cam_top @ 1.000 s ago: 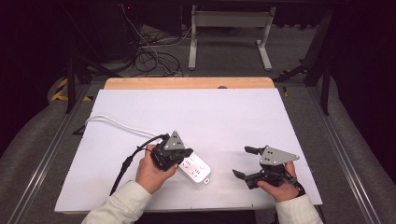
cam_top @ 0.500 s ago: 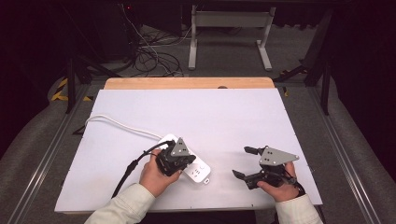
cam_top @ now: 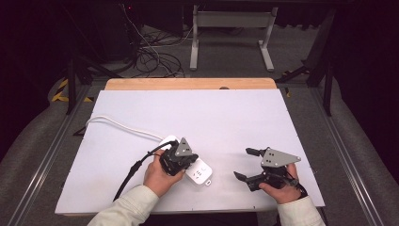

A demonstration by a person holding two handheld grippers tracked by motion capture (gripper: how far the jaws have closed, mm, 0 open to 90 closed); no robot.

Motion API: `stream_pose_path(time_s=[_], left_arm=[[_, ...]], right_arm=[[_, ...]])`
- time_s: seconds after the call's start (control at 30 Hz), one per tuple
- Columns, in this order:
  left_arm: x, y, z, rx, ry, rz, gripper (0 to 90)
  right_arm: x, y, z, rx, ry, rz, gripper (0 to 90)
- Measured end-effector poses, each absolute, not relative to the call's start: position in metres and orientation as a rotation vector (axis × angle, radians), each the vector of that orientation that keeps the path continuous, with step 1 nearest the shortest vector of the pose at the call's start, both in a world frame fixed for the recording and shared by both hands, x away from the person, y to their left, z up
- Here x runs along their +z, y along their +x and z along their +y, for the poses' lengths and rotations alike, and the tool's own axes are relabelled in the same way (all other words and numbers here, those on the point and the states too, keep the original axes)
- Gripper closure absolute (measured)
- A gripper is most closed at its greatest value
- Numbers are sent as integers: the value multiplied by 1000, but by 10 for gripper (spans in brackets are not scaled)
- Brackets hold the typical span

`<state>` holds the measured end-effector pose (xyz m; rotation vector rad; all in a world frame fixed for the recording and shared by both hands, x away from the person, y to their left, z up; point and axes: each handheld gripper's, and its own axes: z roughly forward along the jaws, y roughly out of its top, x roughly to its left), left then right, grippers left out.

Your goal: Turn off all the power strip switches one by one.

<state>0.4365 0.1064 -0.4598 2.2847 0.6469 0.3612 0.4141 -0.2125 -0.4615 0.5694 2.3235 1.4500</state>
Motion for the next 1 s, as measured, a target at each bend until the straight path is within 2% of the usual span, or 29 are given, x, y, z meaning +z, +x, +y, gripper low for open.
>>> stream_pose_path(time_s=[1.0], left_arm=[[-462, 438, 105, 351, 2295, 657, 900]], right_arm=[[-462, 413, -211, 1446, 566, 2326, 98]])
